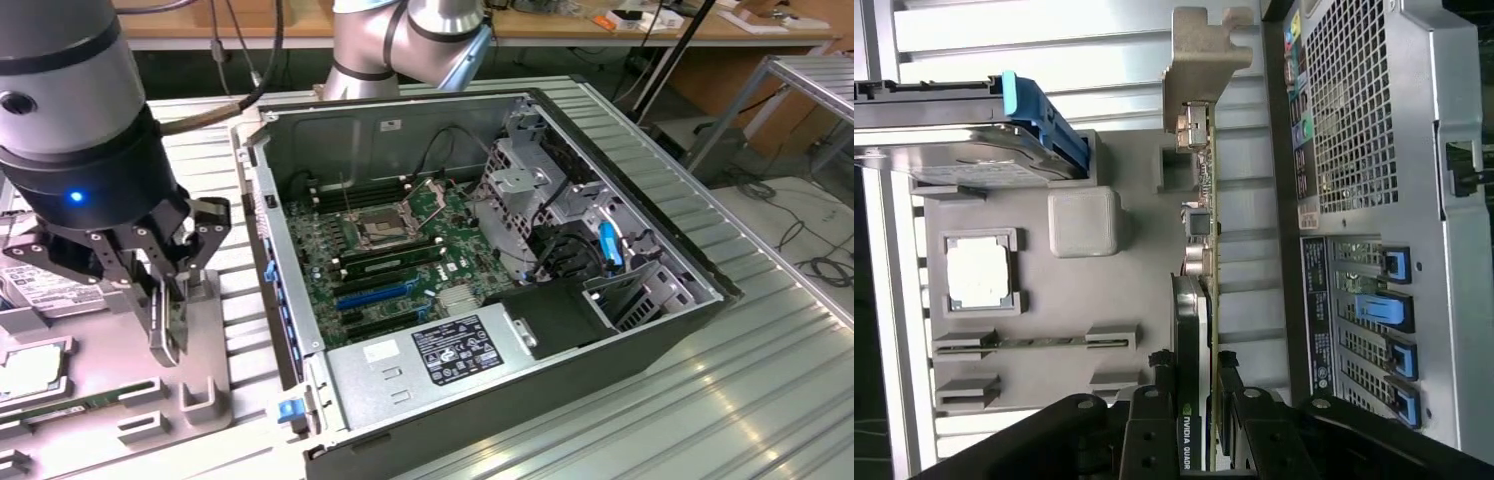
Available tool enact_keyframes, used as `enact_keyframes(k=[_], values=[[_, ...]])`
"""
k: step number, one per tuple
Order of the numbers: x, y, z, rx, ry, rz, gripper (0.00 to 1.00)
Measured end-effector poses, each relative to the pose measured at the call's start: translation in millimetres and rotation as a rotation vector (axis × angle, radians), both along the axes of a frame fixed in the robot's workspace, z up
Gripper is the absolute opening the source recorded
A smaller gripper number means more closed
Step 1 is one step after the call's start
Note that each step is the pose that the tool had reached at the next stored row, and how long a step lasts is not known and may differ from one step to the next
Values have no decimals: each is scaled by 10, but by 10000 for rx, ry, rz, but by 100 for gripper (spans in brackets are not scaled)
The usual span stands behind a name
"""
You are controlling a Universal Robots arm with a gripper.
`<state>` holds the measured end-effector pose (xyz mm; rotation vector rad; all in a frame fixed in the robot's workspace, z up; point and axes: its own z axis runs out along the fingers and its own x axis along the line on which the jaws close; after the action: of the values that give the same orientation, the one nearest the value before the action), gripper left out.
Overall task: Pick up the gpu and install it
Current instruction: 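Pick up the gpu and move the gpu toward the slot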
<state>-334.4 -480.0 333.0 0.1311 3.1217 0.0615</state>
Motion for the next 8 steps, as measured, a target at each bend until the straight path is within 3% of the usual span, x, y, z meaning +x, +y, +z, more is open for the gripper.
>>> enact_keyframes(k=[8], values=[[0,0,250,-1,4,0,27]])
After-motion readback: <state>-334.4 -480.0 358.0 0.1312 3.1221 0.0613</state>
